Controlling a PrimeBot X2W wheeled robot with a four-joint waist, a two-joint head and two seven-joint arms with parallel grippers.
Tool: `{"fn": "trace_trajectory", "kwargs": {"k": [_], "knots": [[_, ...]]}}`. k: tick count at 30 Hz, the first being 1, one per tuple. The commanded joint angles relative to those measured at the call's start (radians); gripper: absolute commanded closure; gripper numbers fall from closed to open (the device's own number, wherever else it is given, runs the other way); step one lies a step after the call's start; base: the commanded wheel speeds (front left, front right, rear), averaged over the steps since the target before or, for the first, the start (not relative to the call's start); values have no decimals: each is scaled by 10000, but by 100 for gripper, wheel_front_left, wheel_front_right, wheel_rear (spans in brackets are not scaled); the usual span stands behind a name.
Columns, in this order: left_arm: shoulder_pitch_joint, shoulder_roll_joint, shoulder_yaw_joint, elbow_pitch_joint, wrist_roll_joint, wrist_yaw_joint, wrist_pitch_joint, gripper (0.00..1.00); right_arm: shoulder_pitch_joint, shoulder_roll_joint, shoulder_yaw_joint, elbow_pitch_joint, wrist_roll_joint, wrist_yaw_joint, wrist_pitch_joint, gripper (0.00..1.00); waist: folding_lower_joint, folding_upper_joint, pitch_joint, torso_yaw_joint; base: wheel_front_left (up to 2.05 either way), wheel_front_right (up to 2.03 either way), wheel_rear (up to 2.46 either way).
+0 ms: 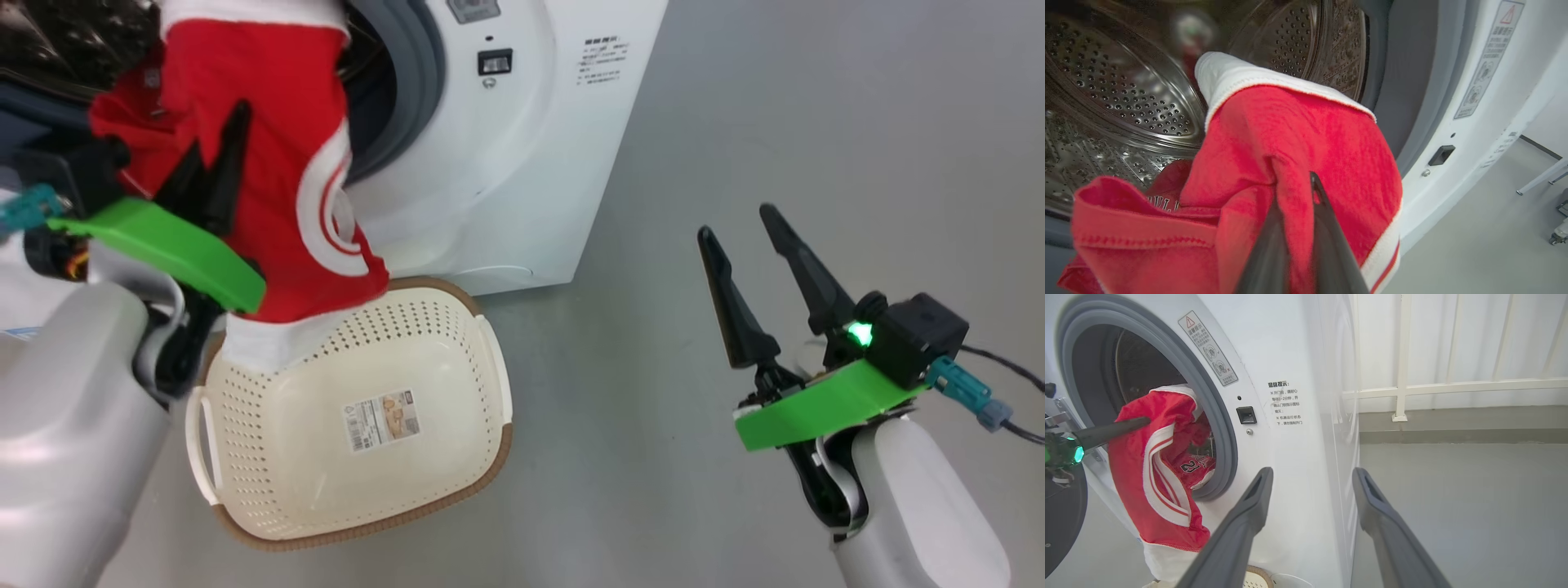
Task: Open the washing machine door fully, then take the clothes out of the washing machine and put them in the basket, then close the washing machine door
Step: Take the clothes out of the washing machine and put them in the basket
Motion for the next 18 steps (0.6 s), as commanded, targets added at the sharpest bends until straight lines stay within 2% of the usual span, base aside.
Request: {"fn": "trace_trajectory", "kwargs": {"k": [1,6,8,9,11,14,18], "knots": [[79,485,251,-546,225,102,-182,100,227,-6,218,-208,148,16,-46,0,0,0,-126,102,0,0,0],[972,879,321,-2200,608,584,-306,100,350,-53,201,-208,175,16,-46,0,0,0,-258,176,0,0,0],[1876,1269,404,-3609,874,1014,-344,100,419,-66,234,-201,208,16,-46,0,0,0,-338,210,0,0,0],[2730,1557,425,-4672,1163,1389,-361,100,440,-69,248,-204,245,16,-46,0,0,0,-331,251,0,0,0],[3464,1518,350,-5147,1321,1594,-369,100,385,-52,277,-203,270,16,-46,0,0,0,-250,258,0,0,0],[3792,1388,389,-5108,1411,1560,-372,100,316,-42,293,-222,278,16,-46,0,0,0,-162,254,0,0,0],[4006,1033,729,-4661,1623,1228,-374,100,230,-64,297,-247,269,16,-46,0,0,0,-33,223,0,0,0]]}}
